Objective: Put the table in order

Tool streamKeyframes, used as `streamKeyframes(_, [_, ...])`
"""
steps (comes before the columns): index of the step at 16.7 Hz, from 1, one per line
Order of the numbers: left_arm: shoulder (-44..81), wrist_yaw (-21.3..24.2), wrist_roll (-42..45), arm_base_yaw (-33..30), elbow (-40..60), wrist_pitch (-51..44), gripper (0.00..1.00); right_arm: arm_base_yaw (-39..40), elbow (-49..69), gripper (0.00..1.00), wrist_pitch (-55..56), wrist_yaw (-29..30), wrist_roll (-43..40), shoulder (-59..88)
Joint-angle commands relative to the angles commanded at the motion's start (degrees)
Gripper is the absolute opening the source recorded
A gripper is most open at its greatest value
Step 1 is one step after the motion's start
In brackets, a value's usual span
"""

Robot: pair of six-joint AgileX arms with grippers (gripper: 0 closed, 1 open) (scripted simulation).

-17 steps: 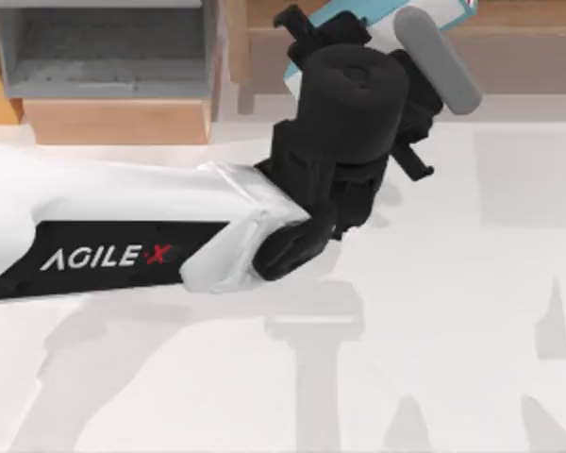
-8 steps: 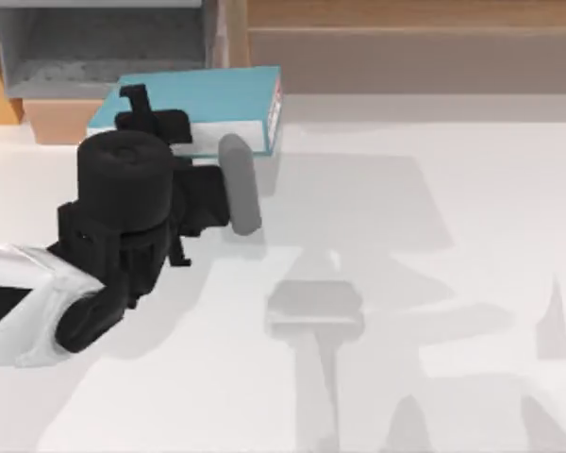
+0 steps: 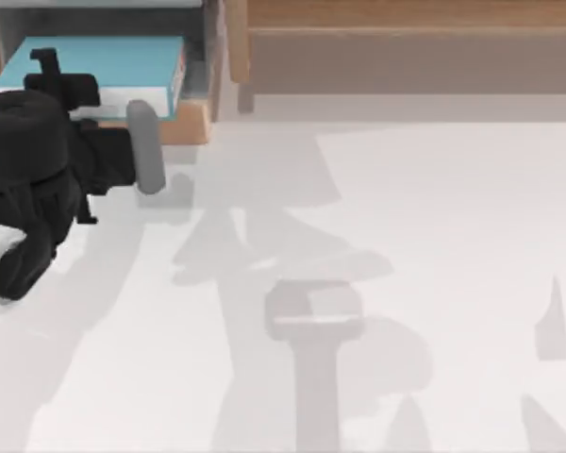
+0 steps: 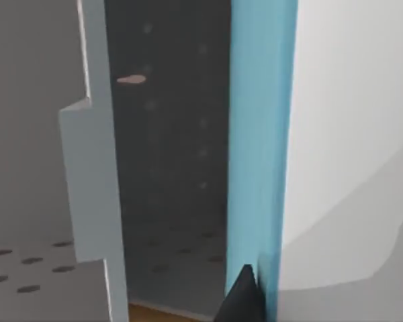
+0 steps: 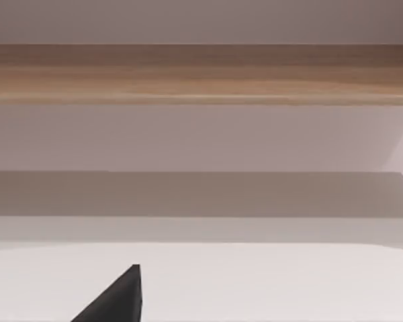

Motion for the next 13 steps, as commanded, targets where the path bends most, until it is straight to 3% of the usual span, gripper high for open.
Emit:
streamKeyframes(4, [4.2, 3.2, 0.7, 2.5, 3.8, 0.9, 0.0, 0.0, 0.0, 1.0, 0.0, 0.0, 0.0, 0.0])
streamKeyframes(13, [6.2, 3.8, 0.8, 2.5, 5.9, 0.7, 0.0, 0.0, 0.0, 1.0, 0.0, 0.0, 0.0, 0.0])
